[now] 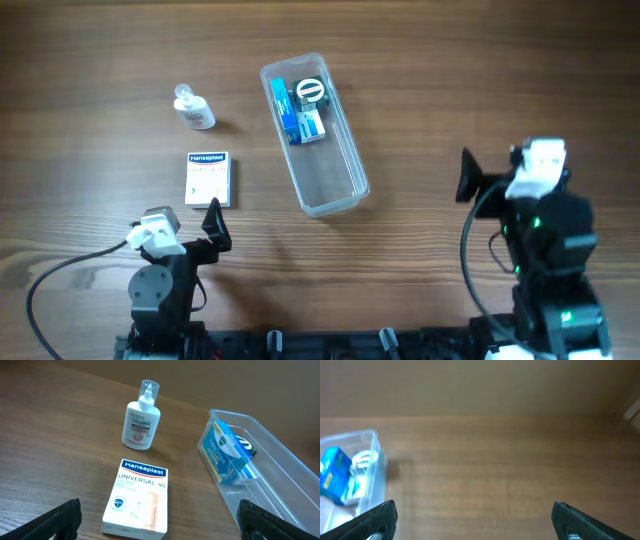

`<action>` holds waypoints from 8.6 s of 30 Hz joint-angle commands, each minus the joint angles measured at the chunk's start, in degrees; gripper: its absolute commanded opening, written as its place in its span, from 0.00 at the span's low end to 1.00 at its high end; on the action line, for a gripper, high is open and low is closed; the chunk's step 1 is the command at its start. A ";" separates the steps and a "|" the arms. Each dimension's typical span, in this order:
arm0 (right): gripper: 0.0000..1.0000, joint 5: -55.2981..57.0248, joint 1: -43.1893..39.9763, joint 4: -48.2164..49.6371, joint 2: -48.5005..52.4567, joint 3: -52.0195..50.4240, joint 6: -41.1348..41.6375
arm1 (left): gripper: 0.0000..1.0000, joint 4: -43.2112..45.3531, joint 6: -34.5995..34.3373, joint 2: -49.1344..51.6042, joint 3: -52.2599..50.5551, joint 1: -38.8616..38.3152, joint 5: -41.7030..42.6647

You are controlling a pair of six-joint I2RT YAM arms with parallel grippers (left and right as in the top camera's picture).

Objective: Pack container

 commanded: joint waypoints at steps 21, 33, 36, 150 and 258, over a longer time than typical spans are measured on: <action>1.00 -1.11 -3.63 2.40 -25.83 -27.74 6.93 | 1.00 0.20 -0.09 -0.37 -0.42 -0.35 -0.79; 1.00 -2.43 -3.61 2.21 -31.32 -29.66 -2.25 | 1.00 0.20 -0.09 -0.37 -0.42 -0.35 -0.79; 1.00 -2.40 -3.61 2.21 -32.06 -29.64 -2.25 | 1.00 0.20 -0.09 -0.37 -0.42 -0.35 -0.79; 1.00 -2.01 -3.56 2.34 -33.59 -29.64 -2.21 | 1.00 -32.41 -60.13 98.33 92.15 8.41 6.97; 1.00 -2.01 -3.56 2.36 -33.59 -29.64 -2.21 | 0.21 -37.33 -68.91 122.64 96.26 11.78 20.20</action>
